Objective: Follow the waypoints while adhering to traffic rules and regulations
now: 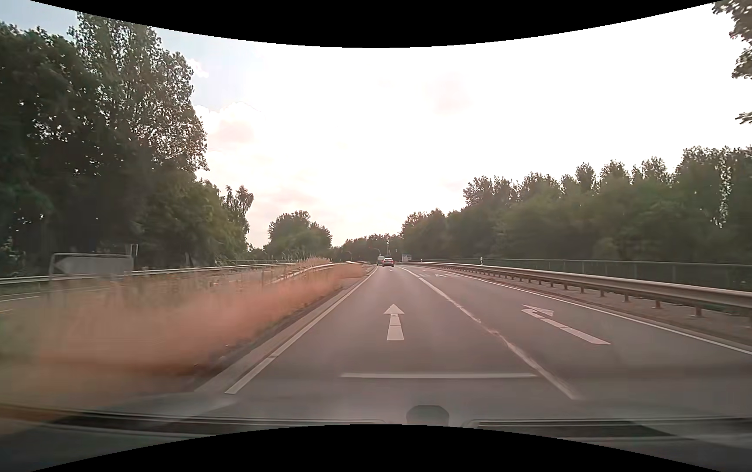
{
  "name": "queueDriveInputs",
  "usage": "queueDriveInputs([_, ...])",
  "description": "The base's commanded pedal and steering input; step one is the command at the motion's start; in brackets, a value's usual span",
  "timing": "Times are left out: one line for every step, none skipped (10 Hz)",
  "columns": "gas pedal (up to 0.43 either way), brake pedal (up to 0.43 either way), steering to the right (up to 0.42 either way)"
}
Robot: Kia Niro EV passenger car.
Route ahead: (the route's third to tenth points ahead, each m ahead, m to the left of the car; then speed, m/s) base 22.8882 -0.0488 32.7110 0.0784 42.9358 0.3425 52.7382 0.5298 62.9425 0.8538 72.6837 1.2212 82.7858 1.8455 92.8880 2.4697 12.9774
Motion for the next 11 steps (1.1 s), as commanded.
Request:
queueDriveInputs([0.15, 0.0, -0.003])
queueDriveInputs([0.138, 0.0, -0.004])
queueDriveInputs([0.13, 0.0, -0.004])
queueDriveInputs([0.11, 0.0, -0.004])
queueDriveInputs([0.098, 0.0, -0.004])
queueDriveInputs([0.087, 0.0, -0.004])
queueDriveInputs([0.079, 0.0, -0.004])
queueDriveInputs([0.079, 0.0, -0.004])
queueDriveInputs([0.079, 0.0, -0.004])
queueDriveInputs([0.079, 0.0, -0.004])
queueDriveInputs([0.079, 0.0, -0.004])
